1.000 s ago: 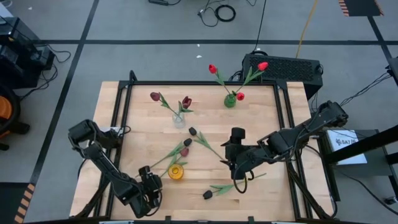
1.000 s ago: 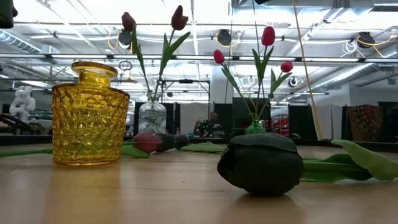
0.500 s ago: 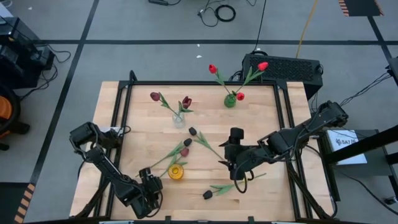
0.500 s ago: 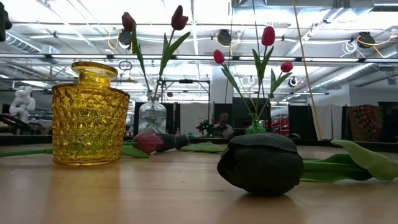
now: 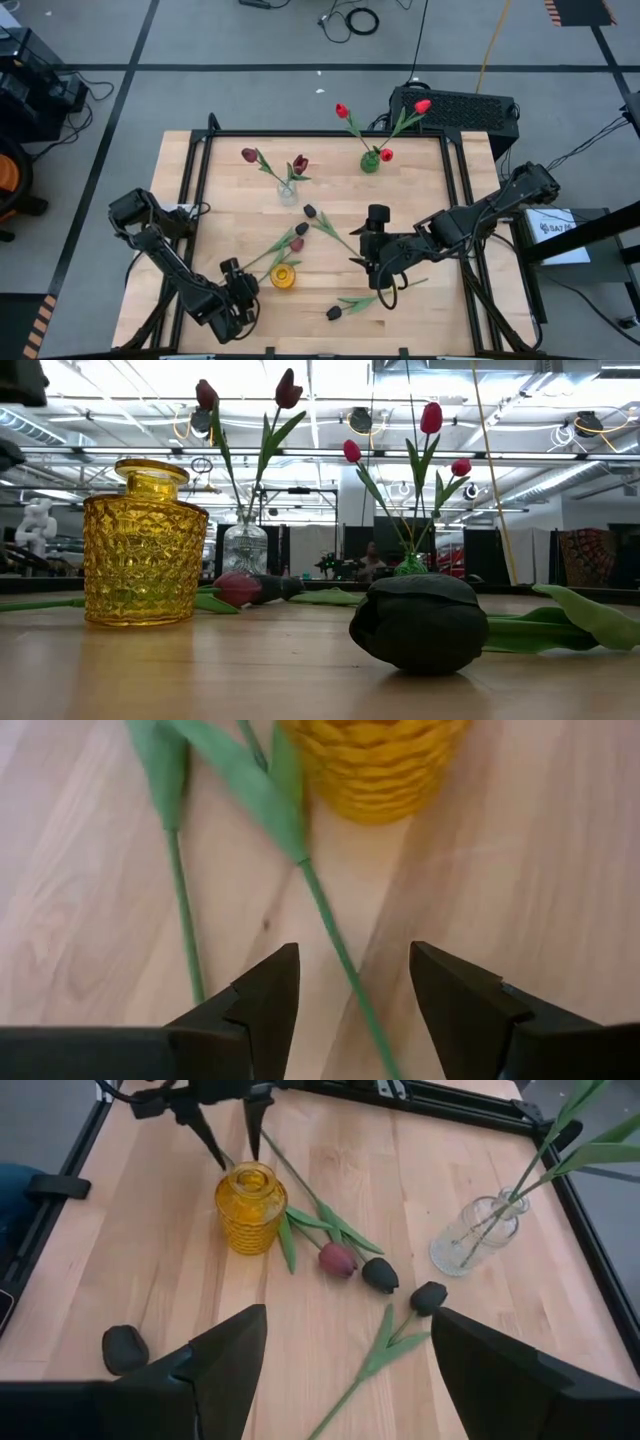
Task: Sort flowers into vase by color
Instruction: Put the dark red tulip into the transparent vase
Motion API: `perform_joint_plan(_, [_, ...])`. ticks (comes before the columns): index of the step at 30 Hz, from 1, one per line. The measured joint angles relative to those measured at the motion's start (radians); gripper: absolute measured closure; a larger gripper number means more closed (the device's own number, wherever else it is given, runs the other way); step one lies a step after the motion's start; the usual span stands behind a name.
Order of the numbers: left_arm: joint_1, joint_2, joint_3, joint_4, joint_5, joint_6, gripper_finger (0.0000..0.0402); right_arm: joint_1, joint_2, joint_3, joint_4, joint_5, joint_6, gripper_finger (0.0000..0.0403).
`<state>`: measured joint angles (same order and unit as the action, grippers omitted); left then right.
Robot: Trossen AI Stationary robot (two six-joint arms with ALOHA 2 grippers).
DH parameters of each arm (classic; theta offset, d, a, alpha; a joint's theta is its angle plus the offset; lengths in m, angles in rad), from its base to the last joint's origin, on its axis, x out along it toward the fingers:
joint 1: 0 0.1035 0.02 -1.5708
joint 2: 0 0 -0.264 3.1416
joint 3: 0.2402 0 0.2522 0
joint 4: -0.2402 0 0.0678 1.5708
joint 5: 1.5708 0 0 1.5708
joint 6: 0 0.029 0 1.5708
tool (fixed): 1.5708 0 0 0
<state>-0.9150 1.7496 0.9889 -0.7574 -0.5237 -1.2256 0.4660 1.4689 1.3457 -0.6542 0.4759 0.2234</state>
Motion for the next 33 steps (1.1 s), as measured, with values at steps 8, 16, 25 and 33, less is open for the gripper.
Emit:
perform_joint_plan(8, [0.006, 0.0, -0.085, 0.131, 0.054, -0.051, 0.0209, 0.0, 0.0, 0.0, -0.001, -0.001, 0.0, 0.0127])
perform_joint_plan(16, [0.019, -0.004, -0.111, 0.157, 0.067, -0.044, 0.0299, 0.0, 0.0, 0.0, -0.001, -0.001, 0.0, 0.0127])
perform_joint_plan(25, [0.051, -0.009, -0.116, 0.132, 0.074, -0.045, 0.039, 0.0, 0.0, 0.0, -0.003, -0.005, 0.0, 0.0127])
perform_joint_plan(33, [0.065, -0.108, -0.121, -0.053, 0.051, -0.148, 0.0396, 0.0, 0.0, 0.0, -0.003, -0.005, 0.0, 0.0127])
